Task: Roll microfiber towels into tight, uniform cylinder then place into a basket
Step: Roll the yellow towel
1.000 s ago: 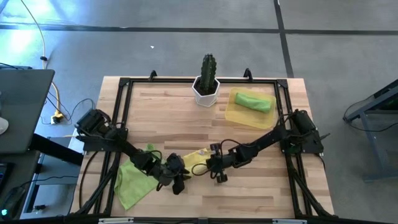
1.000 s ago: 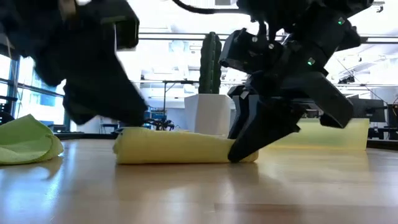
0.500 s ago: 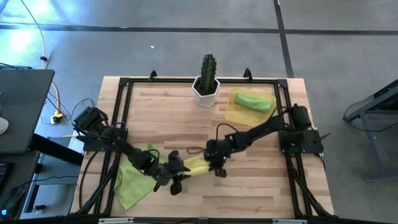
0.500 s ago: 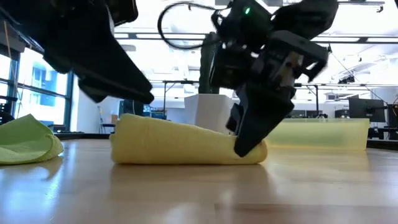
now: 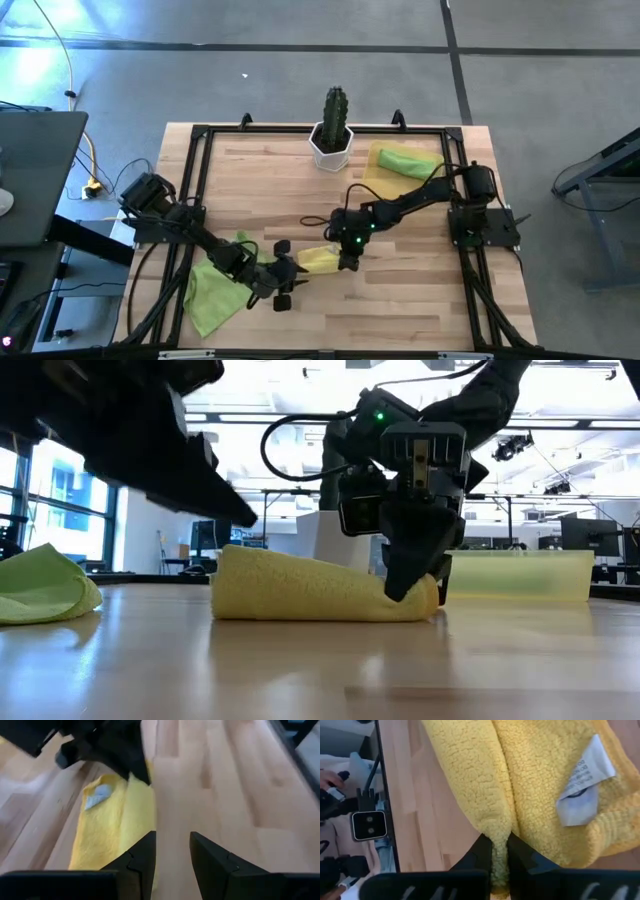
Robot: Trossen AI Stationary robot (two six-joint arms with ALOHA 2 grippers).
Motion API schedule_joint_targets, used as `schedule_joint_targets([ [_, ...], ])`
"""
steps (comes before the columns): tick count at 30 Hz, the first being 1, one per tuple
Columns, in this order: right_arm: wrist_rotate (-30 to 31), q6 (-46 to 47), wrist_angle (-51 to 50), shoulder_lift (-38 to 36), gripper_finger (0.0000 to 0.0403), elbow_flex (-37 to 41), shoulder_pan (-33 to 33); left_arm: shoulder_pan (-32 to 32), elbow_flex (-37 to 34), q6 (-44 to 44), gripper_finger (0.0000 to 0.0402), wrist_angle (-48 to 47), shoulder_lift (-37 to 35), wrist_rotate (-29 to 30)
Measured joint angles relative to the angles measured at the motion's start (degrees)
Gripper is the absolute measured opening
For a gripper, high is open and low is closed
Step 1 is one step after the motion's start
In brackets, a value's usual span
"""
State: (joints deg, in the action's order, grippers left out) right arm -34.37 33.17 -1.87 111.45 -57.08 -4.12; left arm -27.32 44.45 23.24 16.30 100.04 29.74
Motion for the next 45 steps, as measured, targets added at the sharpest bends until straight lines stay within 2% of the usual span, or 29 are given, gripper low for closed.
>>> schedule_joint_targets([
  [6, 0.35, 0.0, -0.07, -0.08, 0.0009, -0.07, -0.09, 2.05, 0.01, 5.41, 0.0109, -0.14, 3.28, 0.85],
  [12, 0.94, -0.15, -0.17, -0.12, 0.0013, -0.09, -0.11, 3.05, 0.06, 12.51, 0.0103, -4.28, 3.72, -3.92],
  [16, 1.29, -2.35, -0.11, -0.15, 0.0033, -0.14, 0.05, 3.07, 0.06, 16.37, 0.0096, -6.34, 3.77, -5.93],
  [23, 0.75, -9.4, -0.79, -0.91, 0.0091, -0.17, 1.0, 3.05, 0.23, 20.76, 0.0092, -4.95, 6.53, -6.6],
  [30, 1.88, -15.24, -4.65, -7.79, 0.0111, -0.17, 2.27, 3.05, 0.17, 23.07, 0.0092, -4.27, 6.96, -6.66],
  [33, 7.55, -19.18, -6.25, -12.07, 0.011, -0.17, 1.12, 3.05, 0.12, 23.15, 0.0092, -4.17, 6.96, -6.85],
  [37, 20.14, -27.02, -6.95, -15.81, 0.0103, -0.17, -3.88, 3.05, 0.1, 23.28, 0.0092, -4.0, 7.0, -6.86],
  [41, 31.03, -36.56, -6.8, -15.41, 0.0103, -0.17, -11.55, 3.05, 0.08, 23.72, 0.0092, -4.04, 7.04, -6.81],
  [45, 43.85, -35.98, -5.92, -12.76, 0.0103, -0.17, -17.04, 3.05, 0.06, 23.72, 0.0092, -4.11, 7.07, -6.8],
])
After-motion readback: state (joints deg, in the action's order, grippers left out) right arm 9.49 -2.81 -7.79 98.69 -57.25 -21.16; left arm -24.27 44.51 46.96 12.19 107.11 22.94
